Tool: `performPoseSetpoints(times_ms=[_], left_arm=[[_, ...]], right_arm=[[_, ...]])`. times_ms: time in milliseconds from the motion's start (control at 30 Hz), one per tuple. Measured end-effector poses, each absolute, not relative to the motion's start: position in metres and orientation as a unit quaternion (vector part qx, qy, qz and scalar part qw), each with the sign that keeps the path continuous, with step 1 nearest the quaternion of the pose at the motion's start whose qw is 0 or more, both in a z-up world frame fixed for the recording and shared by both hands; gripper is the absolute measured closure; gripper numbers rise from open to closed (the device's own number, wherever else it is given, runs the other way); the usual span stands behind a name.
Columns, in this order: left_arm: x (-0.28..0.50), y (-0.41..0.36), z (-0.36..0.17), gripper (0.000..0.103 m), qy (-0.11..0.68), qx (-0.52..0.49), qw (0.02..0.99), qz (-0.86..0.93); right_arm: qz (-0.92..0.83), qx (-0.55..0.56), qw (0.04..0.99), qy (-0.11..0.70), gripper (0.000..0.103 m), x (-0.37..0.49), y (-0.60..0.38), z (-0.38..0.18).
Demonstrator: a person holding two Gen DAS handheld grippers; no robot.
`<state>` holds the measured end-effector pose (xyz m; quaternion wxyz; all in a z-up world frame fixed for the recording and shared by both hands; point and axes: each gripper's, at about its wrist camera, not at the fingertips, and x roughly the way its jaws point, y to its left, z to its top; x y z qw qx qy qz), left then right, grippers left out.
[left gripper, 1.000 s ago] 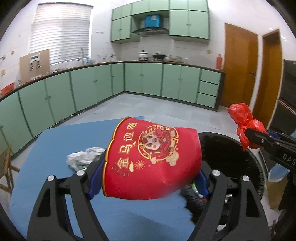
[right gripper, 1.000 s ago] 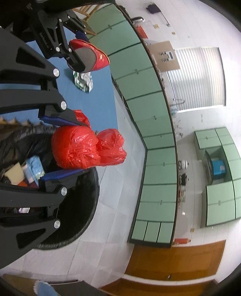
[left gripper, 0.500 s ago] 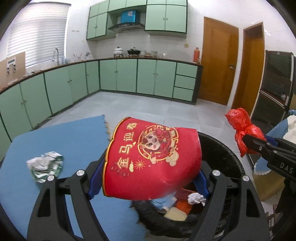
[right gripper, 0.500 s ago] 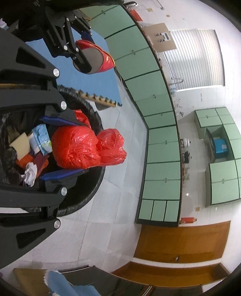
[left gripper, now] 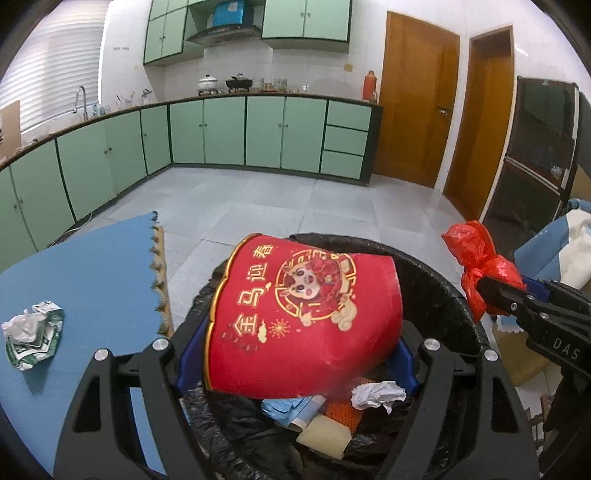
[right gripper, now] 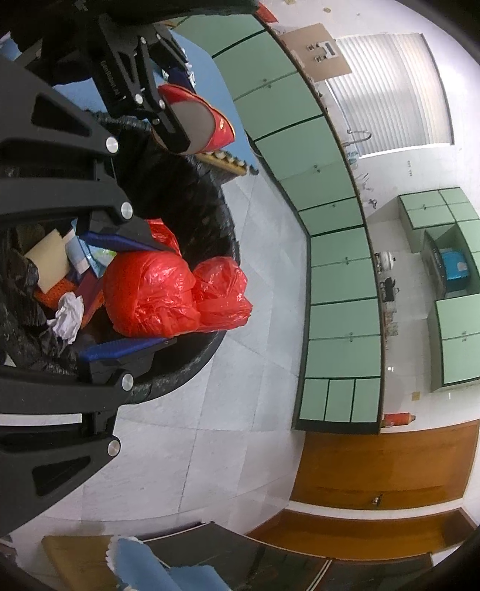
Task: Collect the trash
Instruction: 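Open both grippers to drop the red bags into the bin, then move both grippers toward the crumpled white-green wrapper on the mat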
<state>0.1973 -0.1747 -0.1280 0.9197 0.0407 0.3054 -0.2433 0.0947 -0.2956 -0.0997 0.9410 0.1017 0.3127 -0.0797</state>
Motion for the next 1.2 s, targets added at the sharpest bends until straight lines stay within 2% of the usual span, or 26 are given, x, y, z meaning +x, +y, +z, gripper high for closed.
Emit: performPoseSetpoints(times_ms=[133,233,300,367,400,433,467,567,867,1200], left_arm=[[0.204,-0.182,-0.134,0.026,0.313,0.046,0.916,-0.246],[0.208,-0.186,-0.135,0.024,0.322,0.046,0.912,-0.251],[0.210,-0.187,-0.135,0.017,0.324,0.042,0.910,-0.254],[0.210,-0.184,-0.133,0.016,0.322,0.036,0.911,-0.255],[0.210,-0.181,-0.132,0.016,0.322,0.034,0.911,-0.254],[0.210,-0.177,-0.130,0.016,0.321,0.030,0.912,-0.254],[0.210,-0.175,-0.129,0.016,0.320,0.028,0.913,-0.252],[0.210,-0.162,-0.121,0.016,0.312,0.020,0.918,-0.245],[0.195,-0.094,-0.090,0.014,0.276,0.011,0.941,-0.196],[0.181,0.044,-0.079,0.014,0.262,0.000,0.963,-0.064]], right_arm=[[-0.083,0.108,0.938,0.320,0.062,0.097,-0.300,-0.109],[-0.088,0.106,0.937,0.322,0.057,0.097,-0.303,-0.113],[-0.091,0.104,0.936,0.324,0.051,0.097,-0.304,-0.115],[-0.098,0.103,0.936,0.321,0.041,0.096,-0.304,-0.116],[-0.103,0.103,0.936,0.321,0.039,0.095,-0.306,-0.115],[-0.107,0.104,0.936,0.320,0.032,0.094,-0.306,-0.114],[-0.112,0.105,0.936,0.317,0.021,0.092,-0.307,-0.113],[-0.121,0.107,0.937,0.310,0.013,0.086,-0.306,-0.110],[-0.102,0.113,0.948,0.279,0.006,0.079,-0.270,-0.080],[-0.032,0.102,0.954,0.280,0.006,0.112,-0.185,-0.068]])
